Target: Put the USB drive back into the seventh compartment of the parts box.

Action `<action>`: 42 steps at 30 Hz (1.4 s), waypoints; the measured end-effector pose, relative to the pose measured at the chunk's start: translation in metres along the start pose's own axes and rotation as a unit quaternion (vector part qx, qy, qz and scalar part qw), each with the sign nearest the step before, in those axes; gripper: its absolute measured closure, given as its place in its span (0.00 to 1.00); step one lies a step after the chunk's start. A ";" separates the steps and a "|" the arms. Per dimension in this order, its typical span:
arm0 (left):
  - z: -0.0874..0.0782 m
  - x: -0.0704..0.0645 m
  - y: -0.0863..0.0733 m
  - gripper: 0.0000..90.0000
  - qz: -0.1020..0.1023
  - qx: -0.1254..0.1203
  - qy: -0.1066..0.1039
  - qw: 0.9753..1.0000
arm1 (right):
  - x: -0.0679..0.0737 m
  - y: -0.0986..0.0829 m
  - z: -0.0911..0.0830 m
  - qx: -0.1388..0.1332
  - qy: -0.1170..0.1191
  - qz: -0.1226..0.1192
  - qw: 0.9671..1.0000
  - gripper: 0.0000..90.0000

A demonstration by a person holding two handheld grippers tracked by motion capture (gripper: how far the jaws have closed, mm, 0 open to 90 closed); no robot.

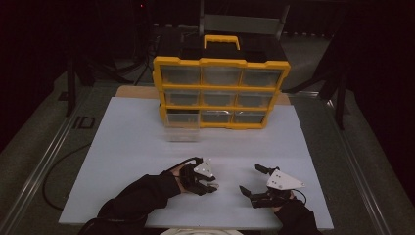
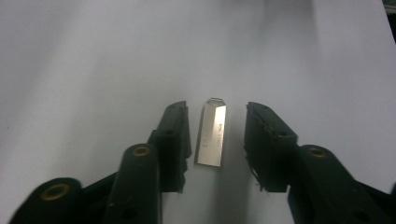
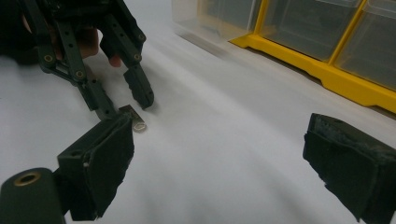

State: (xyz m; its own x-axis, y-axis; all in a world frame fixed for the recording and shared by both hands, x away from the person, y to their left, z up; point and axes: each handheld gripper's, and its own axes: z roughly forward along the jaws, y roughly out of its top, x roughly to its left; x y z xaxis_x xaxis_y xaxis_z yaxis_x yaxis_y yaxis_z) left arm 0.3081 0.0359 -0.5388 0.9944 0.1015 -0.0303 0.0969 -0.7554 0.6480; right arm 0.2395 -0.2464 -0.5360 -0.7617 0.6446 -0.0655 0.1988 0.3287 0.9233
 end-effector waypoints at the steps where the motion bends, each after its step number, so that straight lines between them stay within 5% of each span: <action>1: 0.000 0.000 0.000 0.72 -0.001 0.000 0.000 1.000 | 0.000 0.000 0.000 0.000 0.000 0.000 1.000 0.10; 14: 0.000 -0.002 0.004 0.87 0.010 0.015 0.001 1.000 | 0.000 0.000 0.000 0.000 0.000 0.000 1.000 0.10; 34: -0.002 -0.001 0.011 0.88 -0.009 0.032 0.005 0.999 | 0.000 0.000 0.000 0.000 0.000 0.002 1.000 0.10; 42: -0.010 -0.001 0.014 0.88 0.003 0.036 0.002 0.999 | -0.001 0.000 0.000 -0.001 0.000 0.001 1.000 0.10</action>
State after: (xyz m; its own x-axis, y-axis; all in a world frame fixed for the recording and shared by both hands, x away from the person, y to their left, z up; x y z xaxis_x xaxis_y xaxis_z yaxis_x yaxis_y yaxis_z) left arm 0.3078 0.0313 -0.5219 0.9948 0.0991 -0.0238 0.0939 -0.8011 0.5911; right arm 0.2401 -0.2471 -0.5360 -0.7615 0.6451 -0.0633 0.1995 0.3261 0.9240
